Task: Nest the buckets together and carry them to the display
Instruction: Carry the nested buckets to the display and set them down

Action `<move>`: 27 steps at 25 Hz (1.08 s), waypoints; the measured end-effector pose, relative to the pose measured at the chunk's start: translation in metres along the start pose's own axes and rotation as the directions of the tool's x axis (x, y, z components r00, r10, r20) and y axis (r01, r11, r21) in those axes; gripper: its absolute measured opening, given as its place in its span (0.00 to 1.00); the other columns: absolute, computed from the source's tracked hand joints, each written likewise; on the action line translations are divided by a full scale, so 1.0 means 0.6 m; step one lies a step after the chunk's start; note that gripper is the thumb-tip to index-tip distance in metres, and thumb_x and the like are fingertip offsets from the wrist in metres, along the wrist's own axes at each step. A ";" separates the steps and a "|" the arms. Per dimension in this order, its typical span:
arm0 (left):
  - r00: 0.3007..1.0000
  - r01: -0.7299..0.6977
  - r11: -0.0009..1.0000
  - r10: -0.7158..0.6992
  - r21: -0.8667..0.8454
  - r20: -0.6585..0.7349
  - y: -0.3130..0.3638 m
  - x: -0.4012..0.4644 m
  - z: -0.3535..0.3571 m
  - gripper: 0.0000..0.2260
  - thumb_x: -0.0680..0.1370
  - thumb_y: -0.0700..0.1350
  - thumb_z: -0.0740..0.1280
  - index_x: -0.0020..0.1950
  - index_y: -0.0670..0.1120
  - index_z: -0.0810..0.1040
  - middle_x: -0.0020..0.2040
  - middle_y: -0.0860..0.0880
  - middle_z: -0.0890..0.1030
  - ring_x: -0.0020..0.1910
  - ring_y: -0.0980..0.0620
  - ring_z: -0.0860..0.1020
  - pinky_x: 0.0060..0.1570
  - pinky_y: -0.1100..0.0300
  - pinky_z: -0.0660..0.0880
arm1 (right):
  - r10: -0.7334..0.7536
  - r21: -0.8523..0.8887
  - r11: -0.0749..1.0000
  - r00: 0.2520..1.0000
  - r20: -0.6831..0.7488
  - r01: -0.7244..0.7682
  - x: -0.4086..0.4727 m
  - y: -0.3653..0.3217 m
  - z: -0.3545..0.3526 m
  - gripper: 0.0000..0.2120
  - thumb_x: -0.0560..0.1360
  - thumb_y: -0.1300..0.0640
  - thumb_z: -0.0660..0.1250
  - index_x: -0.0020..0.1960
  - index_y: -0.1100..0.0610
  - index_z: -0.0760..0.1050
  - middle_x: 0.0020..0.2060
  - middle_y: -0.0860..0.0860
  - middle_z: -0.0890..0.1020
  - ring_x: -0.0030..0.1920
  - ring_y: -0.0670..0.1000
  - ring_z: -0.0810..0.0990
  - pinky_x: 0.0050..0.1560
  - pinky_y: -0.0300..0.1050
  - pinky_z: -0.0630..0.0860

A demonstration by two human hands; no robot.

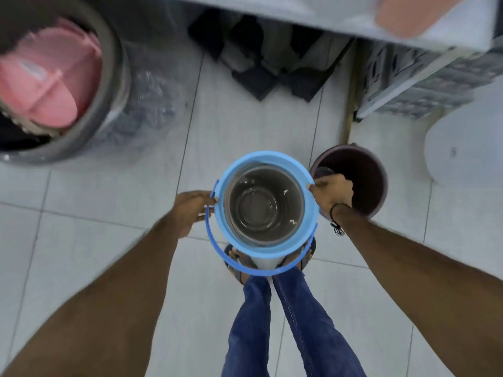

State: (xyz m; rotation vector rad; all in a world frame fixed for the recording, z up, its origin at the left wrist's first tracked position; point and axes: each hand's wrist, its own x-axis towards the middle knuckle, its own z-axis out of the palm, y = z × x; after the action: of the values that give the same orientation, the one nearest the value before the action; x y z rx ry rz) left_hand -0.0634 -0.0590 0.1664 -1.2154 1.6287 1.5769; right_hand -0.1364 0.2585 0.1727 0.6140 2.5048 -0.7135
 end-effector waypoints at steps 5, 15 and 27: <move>0.950 -0.011 0.998 -0.008 0.059 0.313 0.188 -0.146 0.081 0.14 0.73 0.40 0.74 0.58 0.39 0.83 0.48 0.43 0.84 0.42 0.48 0.84 0.51 0.54 0.80 | 0.022 0.112 0.994 0.990 -0.139 -0.006 -0.010 -0.007 -0.248 0.11 0.67 0.51 0.75 0.49 0.53 0.87 0.46 0.53 0.88 0.52 0.56 0.84 0.60 0.45 0.77; 0.938 -0.042 0.984 -0.020 0.171 0.347 0.204 -0.081 0.408 0.12 0.75 0.41 0.74 0.59 0.43 0.83 0.50 0.42 0.86 0.45 0.47 0.84 0.55 0.51 0.80 | 0.152 0.121 0.984 0.971 -0.186 -0.130 0.173 0.202 -0.386 0.10 0.70 0.54 0.76 0.50 0.56 0.87 0.48 0.54 0.88 0.54 0.56 0.84 0.55 0.37 0.72; 0.992 0.077 0.976 -0.055 0.201 -0.112 -0.005 0.183 0.586 0.07 0.75 0.40 0.72 0.52 0.42 0.82 0.47 0.43 0.82 0.45 0.45 0.80 0.50 0.50 0.80 | 0.368 0.211 0.909 0.930 -0.010 -0.358 0.353 0.402 -0.133 0.11 0.72 0.49 0.70 0.45 0.54 0.86 0.48 0.57 0.87 0.52 0.60 0.83 0.52 0.45 0.79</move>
State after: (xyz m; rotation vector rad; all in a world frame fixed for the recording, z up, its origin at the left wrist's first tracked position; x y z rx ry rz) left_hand -0.1760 0.2579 0.0162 -1.2461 1.7503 1.2873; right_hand -0.2017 0.5498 0.0304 1.1509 2.2781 -0.8239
